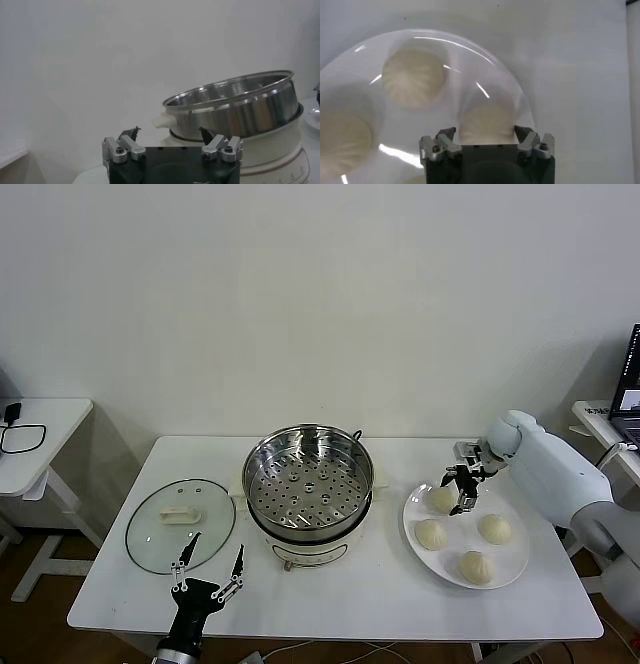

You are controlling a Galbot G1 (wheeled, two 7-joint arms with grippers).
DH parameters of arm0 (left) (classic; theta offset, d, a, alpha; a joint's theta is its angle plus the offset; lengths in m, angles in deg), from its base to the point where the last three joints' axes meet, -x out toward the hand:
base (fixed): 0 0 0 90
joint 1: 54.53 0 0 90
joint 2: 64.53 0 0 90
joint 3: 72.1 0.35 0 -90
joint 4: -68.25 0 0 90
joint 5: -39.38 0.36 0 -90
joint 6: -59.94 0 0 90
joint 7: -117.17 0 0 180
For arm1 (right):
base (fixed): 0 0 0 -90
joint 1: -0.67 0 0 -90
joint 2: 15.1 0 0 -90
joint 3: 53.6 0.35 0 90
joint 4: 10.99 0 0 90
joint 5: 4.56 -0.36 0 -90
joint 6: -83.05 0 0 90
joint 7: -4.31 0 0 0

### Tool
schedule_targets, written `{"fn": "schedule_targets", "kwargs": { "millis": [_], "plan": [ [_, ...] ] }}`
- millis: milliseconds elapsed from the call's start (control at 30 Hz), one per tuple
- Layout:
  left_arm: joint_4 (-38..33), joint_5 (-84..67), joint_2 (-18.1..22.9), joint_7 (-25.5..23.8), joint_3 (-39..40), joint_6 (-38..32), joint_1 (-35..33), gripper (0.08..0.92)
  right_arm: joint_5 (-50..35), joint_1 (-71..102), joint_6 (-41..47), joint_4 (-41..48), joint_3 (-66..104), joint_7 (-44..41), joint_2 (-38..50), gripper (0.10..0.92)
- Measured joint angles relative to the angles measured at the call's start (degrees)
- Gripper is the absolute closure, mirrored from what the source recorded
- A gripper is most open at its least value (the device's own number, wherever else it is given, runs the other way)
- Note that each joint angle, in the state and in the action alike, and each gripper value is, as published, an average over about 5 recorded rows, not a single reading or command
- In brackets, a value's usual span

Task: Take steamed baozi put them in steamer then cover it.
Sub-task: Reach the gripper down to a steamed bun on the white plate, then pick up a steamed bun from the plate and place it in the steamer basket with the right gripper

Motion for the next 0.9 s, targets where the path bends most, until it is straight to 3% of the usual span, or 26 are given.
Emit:
{"fn": "schedule_targets", "kwargs": {
  "millis": [300, 900],
  "plan": [
    [0.0, 0.0, -0.01, 0.1, 0.0, 0.15, 0.25, 0.177, 0.2, -0.45, -0.66, -1.12, -0.75, 0.44, 0.73, 0.405],
    [-1.1, 0.0, -0.36, 0.19, 0.61, 0.52, 0.22, 0.177, -3.83, -17.15, -16.67, -18.22, -9.66, -4.21, 0.87, 0.372]
  ]
}}
